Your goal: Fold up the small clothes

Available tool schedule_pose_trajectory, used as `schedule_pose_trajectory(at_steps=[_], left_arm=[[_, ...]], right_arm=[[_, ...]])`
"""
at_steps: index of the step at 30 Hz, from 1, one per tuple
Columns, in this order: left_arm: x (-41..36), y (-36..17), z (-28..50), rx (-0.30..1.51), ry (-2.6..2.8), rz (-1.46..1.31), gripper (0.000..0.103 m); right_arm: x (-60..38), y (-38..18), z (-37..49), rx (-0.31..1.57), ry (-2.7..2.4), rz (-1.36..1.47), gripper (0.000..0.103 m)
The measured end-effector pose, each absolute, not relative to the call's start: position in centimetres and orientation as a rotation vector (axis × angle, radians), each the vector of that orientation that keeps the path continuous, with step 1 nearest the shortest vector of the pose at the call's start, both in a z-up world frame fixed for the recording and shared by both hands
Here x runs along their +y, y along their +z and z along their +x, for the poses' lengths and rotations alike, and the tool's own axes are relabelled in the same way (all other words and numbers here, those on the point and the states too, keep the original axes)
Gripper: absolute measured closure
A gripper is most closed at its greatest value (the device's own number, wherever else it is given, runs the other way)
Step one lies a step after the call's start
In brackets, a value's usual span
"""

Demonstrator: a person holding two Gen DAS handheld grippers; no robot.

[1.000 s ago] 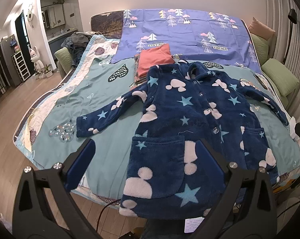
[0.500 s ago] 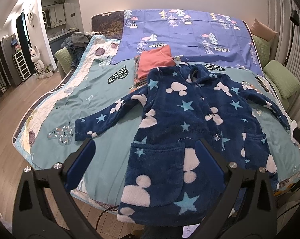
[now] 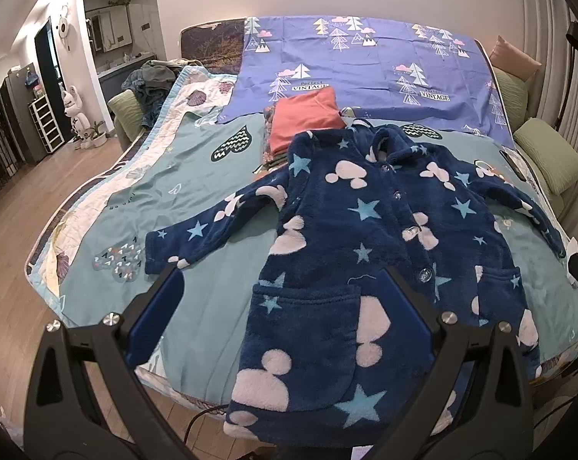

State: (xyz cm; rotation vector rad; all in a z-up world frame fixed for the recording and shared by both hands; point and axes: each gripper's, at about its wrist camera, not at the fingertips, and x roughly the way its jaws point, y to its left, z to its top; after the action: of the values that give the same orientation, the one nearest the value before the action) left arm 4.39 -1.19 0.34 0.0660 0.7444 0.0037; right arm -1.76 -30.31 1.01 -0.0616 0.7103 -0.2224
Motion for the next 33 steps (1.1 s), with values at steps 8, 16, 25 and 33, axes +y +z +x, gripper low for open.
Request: schedule_pose_trajectory(at_steps=[8, 16, 25, 33], left_arm=[[-1.3, 0.2, 4.8, 0.744, 0.008, 0.066, 0.003], [-1.7, 0.0, 5.2, 0.753, 0.001, 0.062, 0.004], [-2.1, -0.2, 5.2, 0.759, -0.007, 0.055, 0.006], [-2.0, -0.1, 5.1, 0.757, -0.011, 0.041, 0.006]], right_arm=[[-30.9, 0.5, -1.1, 0.721, -0.222, -0.056, 0.000], [-31.0, 0.4, -1.0, 0.723, -0.225, -0.057, 0.000], [-31.3, 0.3, -0.9, 0.723, -0.223, -0.056, 0.000], [-31.5, -0.1, -0.7, 0.727, -0.223, -0.057, 0.000]])
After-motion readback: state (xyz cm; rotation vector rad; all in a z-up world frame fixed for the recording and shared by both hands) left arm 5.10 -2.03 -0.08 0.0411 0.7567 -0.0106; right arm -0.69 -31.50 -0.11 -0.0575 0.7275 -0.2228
